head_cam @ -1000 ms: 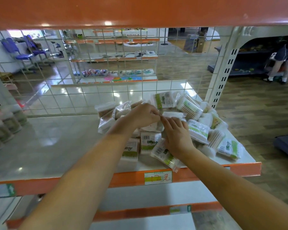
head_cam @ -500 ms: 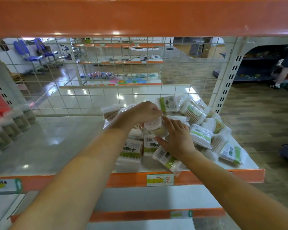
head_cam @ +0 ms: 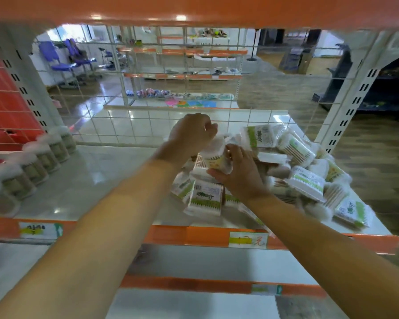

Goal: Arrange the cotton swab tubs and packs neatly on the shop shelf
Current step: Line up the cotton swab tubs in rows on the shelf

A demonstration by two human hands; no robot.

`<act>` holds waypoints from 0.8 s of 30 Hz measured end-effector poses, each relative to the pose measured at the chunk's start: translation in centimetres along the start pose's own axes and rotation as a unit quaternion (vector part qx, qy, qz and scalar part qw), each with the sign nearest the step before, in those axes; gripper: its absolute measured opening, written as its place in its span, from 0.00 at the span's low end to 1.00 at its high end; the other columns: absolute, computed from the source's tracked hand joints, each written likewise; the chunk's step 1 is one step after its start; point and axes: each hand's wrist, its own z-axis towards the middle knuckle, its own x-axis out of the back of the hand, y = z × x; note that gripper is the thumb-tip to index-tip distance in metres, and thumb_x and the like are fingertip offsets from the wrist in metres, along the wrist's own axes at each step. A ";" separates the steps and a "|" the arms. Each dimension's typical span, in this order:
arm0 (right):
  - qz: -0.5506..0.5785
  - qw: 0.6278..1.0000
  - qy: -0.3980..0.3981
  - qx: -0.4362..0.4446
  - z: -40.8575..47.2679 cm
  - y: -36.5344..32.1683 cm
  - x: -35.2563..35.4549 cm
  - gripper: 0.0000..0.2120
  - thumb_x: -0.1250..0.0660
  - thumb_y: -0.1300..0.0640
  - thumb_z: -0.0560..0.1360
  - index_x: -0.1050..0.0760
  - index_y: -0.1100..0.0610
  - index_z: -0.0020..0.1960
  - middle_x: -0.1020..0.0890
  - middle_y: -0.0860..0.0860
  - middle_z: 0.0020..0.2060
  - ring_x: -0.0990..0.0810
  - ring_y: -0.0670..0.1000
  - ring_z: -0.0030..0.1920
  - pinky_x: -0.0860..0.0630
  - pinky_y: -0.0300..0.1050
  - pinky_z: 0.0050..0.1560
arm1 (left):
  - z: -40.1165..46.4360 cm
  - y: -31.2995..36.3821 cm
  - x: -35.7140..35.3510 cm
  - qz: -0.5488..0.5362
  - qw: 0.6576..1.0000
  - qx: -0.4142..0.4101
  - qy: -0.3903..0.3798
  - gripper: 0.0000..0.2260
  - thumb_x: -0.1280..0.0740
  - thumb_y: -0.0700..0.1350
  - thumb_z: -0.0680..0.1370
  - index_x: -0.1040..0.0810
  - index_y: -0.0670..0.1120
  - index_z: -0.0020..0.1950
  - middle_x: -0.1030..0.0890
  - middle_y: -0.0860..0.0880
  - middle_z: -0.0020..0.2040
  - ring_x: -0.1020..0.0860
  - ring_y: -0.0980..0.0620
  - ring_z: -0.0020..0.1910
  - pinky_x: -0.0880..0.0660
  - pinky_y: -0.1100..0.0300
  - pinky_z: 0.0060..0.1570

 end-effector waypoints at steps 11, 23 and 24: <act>0.054 0.994 0.032 -0.086 5.3 -7.9 -10.8 0.29 0.23 0.49 0.63 0.32 0.59 0.56 0.23 0.54 0.51 0.24 0.55 0.51 0.26 0.50 0.50 | -0.5 -11.6 5.3 0.121 0.991 -0.013 0.060 0.12 0.43 0.48 0.78 0.22 0.43 0.46 0.27 0.48 0.37 0.28 0.47 0.39 0.33 0.58 0.40; 0.091 0.981 0.029 -0.169 9.5 -18.6 -23.5 0.33 0.21 0.52 0.61 0.34 0.61 0.57 0.25 0.53 0.51 0.26 0.51 0.52 0.26 0.42 0.48 | -0.2 -27.0 12.0 0.105 0.994 -0.007 0.026 0.12 0.41 0.47 0.79 0.22 0.41 0.46 0.24 0.46 0.38 0.27 0.49 0.38 0.32 0.58 0.41; 0.097 0.979 0.031 -0.177 9.5 -19.3 -24.4 0.32 0.21 0.52 0.60 0.33 0.61 0.57 0.25 0.53 0.51 0.25 0.51 0.52 0.27 0.41 0.47 | -0.3 -28.1 12.4 0.104 0.994 -0.007 0.024 0.12 0.41 0.47 0.79 0.22 0.41 0.46 0.24 0.46 0.39 0.27 0.49 0.39 0.32 0.58 0.41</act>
